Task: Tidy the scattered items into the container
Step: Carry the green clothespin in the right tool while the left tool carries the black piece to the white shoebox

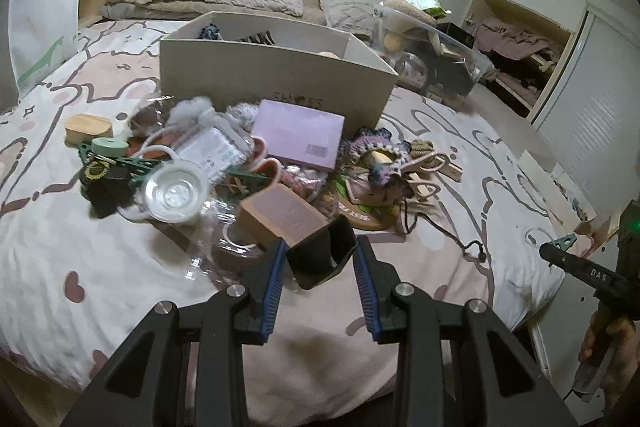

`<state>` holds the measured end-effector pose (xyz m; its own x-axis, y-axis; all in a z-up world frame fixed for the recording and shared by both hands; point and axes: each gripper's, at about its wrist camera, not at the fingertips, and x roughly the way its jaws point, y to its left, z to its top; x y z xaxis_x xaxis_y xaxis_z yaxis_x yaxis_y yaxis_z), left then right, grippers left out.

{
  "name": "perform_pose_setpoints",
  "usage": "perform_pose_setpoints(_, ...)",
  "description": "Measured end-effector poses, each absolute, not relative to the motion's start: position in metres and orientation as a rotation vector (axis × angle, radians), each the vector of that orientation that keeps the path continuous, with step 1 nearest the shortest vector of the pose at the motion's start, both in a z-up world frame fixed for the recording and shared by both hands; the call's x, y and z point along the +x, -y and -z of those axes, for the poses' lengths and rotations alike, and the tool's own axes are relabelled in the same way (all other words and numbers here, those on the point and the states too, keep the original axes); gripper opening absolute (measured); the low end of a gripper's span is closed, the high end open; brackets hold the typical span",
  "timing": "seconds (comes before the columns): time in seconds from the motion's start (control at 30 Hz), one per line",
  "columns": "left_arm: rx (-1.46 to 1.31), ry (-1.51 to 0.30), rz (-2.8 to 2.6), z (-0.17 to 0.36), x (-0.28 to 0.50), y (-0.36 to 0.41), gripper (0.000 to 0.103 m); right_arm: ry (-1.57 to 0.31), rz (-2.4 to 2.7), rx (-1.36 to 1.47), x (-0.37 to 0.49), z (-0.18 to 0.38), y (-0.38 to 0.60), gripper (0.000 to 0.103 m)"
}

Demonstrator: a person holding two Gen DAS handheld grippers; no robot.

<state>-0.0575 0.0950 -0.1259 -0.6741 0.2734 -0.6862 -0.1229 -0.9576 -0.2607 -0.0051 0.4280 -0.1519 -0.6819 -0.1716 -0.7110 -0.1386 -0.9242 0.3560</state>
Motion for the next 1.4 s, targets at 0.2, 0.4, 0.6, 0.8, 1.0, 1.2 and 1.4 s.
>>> perform_pose_setpoints(0.2,-1.126,0.282,-2.697,0.122,-0.058,-0.072,0.034,0.652,2.783,1.211,-0.013,0.148,-0.414,0.014)
perform_pose_setpoints(0.4,-1.135,0.281,-2.730,0.121,-0.063,-0.049,0.034,0.617,2.752,1.211,-0.031,0.146,-0.390,0.014)
perform_pose_setpoints(0.6,-1.108,0.282,-2.763,0.115,-0.073,-0.029,0.034,0.557,2.740,1.187,-0.056,0.139,-0.365,0.014)
perform_pose_setpoints(0.8,-1.089,0.308,-2.792,0.110,-0.090,-0.011,0.034,0.505,2.719,1.175,-0.083,0.133,-0.345,0.014)
perform_pose_setpoints(1.0,-1.058,0.309,-2.811,0.103,-0.111,0.001,0.034,0.453,2.713,1.123,-0.107,0.123,-0.326,0.014)
perform_pose_setpoints(1.2,-0.998,0.301,-2.822,0.093,-0.134,0.006,0.034,0.395,2.698,1.095,-0.132,0.113,-0.309,0.014)
perform_pose_setpoints(1.4,-0.943,0.282,-2.827,0.081,-0.160,0.004,0.034,0.304,2.686,1.039,-0.157,0.097,-0.288,0.014)
